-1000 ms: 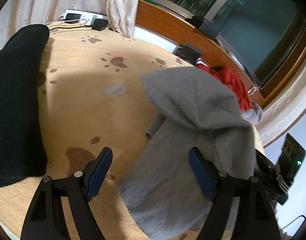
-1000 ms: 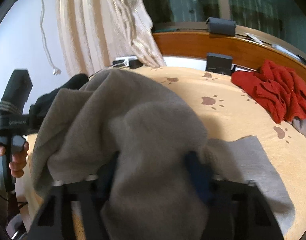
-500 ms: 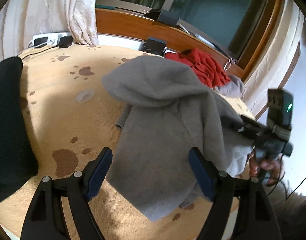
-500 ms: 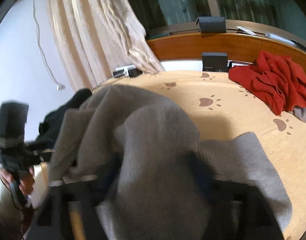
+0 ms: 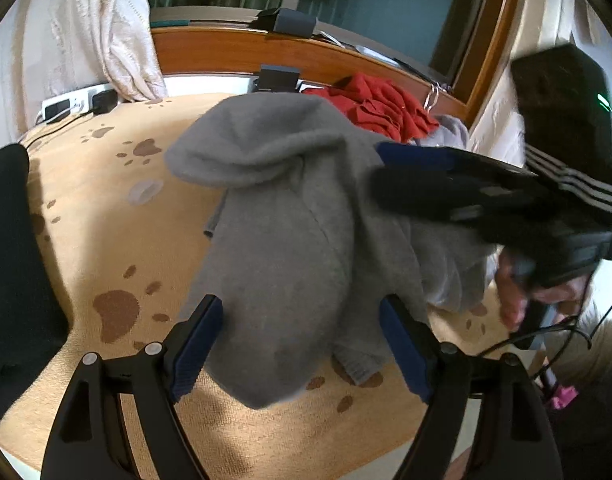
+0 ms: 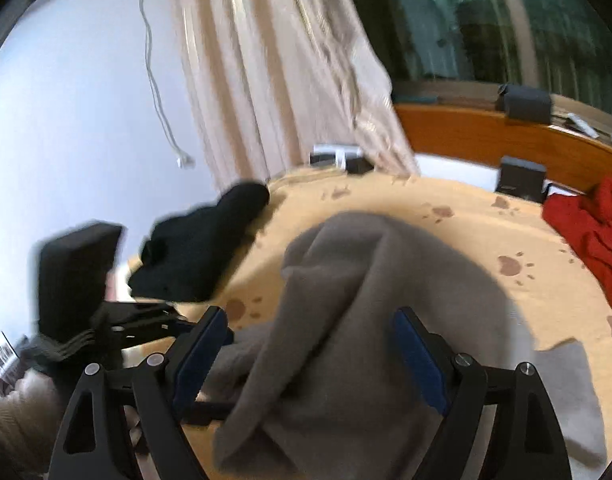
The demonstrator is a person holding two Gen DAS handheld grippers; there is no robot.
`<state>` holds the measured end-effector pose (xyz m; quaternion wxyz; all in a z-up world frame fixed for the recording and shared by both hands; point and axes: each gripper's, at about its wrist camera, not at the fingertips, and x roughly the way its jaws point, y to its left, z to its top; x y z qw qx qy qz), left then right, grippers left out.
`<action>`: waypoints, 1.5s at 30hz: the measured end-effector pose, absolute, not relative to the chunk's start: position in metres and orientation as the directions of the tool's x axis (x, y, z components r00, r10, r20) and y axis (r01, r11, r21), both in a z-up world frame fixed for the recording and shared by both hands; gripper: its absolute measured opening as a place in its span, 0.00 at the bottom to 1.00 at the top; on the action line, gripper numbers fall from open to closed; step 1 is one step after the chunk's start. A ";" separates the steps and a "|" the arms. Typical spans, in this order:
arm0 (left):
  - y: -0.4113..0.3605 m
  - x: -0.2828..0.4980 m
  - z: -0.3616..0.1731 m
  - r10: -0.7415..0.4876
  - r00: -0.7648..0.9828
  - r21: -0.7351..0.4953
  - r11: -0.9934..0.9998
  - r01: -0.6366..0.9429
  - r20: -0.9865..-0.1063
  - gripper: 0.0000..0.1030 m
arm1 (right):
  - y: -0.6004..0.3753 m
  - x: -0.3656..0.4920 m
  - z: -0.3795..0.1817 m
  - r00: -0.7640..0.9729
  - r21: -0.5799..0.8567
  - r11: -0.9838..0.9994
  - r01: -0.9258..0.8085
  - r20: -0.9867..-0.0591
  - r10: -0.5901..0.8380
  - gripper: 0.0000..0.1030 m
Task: Fold clothes
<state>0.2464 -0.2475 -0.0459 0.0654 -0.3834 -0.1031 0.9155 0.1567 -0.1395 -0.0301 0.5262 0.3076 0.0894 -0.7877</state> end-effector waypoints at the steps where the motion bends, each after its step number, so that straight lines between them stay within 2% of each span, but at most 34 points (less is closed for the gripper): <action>1: -0.247 0.247 -0.046 0.198 -0.698 -0.237 -0.971 -0.042 -0.689 0.81 | -0.148 0.155 -0.036 -0.253 0.179 -0.434 0.883 -0.597 -0.761 0.82; 2: -0.249 0.248 -0.047 0.199 -0.697 -0.240 -0.970 -0.039 -0.689 0.82 | -0.155 0.154 -0.041 -0.252 0.173 -0.439 0.882 -0.612 -0.749 0.78; 4: -0.251 0.249 -0.049 0.201 -0.695 -0.247 -0.968 -0.034 -0.691 0.82 | -0.163 0.151 -0.047 -0.264 0.155 -0.451 0.879 -0.629 -0.731 0.59; 5: -0.252 0.249 -0.050 0.201 -0.694 -0.251 -0.968 -0.030 -0.692 0.82 | -0.164 0.150 -0.048 -0.274 0.146 -0.457 0.878 -0.630 -0.727 0.53; 6: -0.254 0.248 -0.052 0.201 -0.692 -0.256 -0.966 -0.024 -0.694 0.82 | -0.165 0.149 -0.049 -0.281 0.140 -0.461 0.876 -0.630 -0.724 0.41; 13: -0.269 0.245 -0.053 0.188 -0.697 -0.282 -0.959 0.022 -0.692 0.82 | -0.151 0.150 -0.046 -0.334 0.099 -0.487 0.868 -0.609 -0.720 0.18; 24: -0.269 0.235 -0.052 0.140 -0.688 -0.251 -0.966 0.063 -0.712 0.82 | -0.099 0.136 -0.020 -0.441 0.127 -0.574 0.809 -0.515 -0.735 0.15; 31: -0.264 0.223 -0.056 0.099 -0.663 -0.213 -0.973 0.094 -0.742 0.82 | -0.050 0.119 -0.009 -0.554 0.133 -0.674 0.727 -0.467 -0.689 0.11; 36: -0.265 0.215 -0.059 0.090 -0.657 -0.232 -0.964 0.133 -0.749 0.82 | -0.031 0.110 -0.021 -0.505 0.218 -0.659 0.720 -0.487 -0.713 0.12; 38: -0.268 0.212 -0.060 0.096 -0.662 -0.255 -0.956 0.147 -0.743 0.82 | -0.029 0.110 -0.027 -0.484 0.244 -0.648 0.722 -0.490 -0.725 0.18; 39: -0.269 0.212 -0.059 0.107 -0.668 -0.273 -0.950 0.149 -0.736 0.82 | -0.030 0.112 -0.029 -0.479 0.244 -0.643 0.726 -0.492 -0.727 0.30; 40: -0.270 0.212 -0.059 0.123 -0.672 -0.294 -0.945 0.146 -0.730 0.76 | -0.031 0.115 -0.031 -0.476 0.240 -0.639 0.730 -0.492 -0.729 0.41; 41: -0.271 0.212 -0.058 0.139 -0.676 -0.313 -0.939 0.142 -0.723 0.60 | -0.032 0.117 -0.032 -0.477 0.233 -0.637 0.735 -0.489 -0.730 0.70; 42: -0.271 0.212 -0.058 0.159 -0.681 -0.337 -0.931 0.136 -0.715 0.49 | -0.032 0.120 -0.032 -0.482 0.225 -0.635 0.739 -0.482 -0.731 0.86; 43: -0.272 0.212 -0.056 0.175 -0.687 -0.358 -0.924 0.133 -0.705 0.32 | -0.033 0.123 -0.032 -0.491 0.215 -0.635 0.742 -0.471 -0.733 0.86; 44: -0.274 0.213 -0.052 0.168 -0.696 -0.362 -0.922 0.141 -0.698 0.20 | -0.032 0.125 -0.032 -0.495 0.212 -0.635 0.743 -0.464 -0.734 0.86; 45: -0.276 0.214 -0.048 0.160 -0.706 -0.365 -0.919 0.147 -0.689 0.16 | -0.032 0.125 -0.032 -0.494 0.215 -0.634 0.743 -0.463 -0.736 0.86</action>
